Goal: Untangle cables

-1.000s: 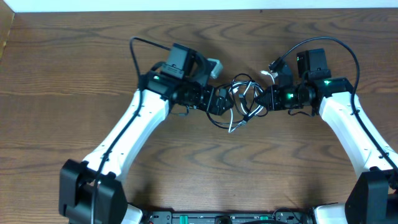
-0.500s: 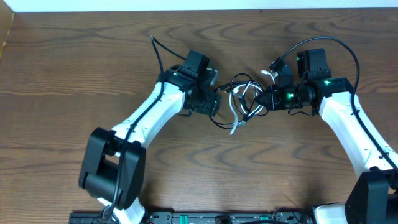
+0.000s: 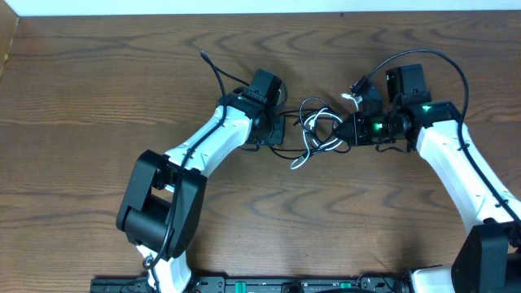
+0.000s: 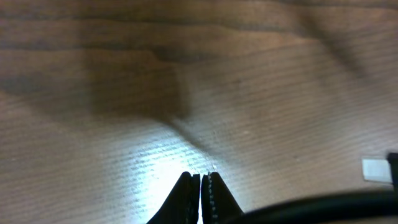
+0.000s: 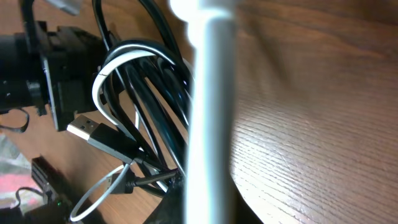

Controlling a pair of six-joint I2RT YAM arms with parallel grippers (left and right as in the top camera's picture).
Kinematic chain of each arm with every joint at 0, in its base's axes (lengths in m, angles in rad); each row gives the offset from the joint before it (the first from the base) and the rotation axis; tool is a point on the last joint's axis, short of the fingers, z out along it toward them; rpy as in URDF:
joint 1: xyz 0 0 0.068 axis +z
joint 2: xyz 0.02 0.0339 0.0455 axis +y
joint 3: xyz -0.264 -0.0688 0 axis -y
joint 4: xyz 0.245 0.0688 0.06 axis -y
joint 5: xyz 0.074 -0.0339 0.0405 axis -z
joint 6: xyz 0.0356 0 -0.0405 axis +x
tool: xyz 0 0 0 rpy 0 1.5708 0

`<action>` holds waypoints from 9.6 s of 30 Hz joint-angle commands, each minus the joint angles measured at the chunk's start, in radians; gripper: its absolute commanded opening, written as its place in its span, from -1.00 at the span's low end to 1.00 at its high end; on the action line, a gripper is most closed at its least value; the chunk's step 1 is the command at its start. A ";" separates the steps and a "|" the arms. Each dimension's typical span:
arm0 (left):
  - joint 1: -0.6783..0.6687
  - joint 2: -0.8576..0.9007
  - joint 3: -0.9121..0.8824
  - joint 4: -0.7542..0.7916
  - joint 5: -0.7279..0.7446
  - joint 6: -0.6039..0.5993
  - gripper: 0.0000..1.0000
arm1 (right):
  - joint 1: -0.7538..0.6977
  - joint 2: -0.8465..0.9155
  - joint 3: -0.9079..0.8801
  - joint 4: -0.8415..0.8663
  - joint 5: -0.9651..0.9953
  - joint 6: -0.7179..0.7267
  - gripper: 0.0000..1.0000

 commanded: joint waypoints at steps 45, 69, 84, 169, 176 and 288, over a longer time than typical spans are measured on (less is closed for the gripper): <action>0.092 -0.404 0.010 0.066 0.567 0.021 -0.85 | 0.212 0.048 0.000 0.359 -0.028 0.577 0.11; 0.291 -0.405 0.010 0.033 0.538 0.023 -0.85 | 0.076 0.243 0.000 0.134 0.245 0.419 -0.98; 0.451 -0.404 0.009 -0.244 0.081 0.083 -0.85 | -0.285 0.227 0.001 0.010 0.129 0.194 -0.98; -0.369 -0.225 -0.053 0.445 -0.021 -0.116 -0.85 | -0.080 -0.256 0.001 0.147 0.130 0.554 -0.57; -0.322 -0.230 -0.053 0.362 0.219 -0.087 -0.85 | -0.150 -0.255 0.001 0.085 0.151 0.451 0.40; -0.254 0.063 -0.053 0.143 -0.006 0.122 -0.13 | -0.040 0.003 0.081 -0.183 0.308 0.180 -0.55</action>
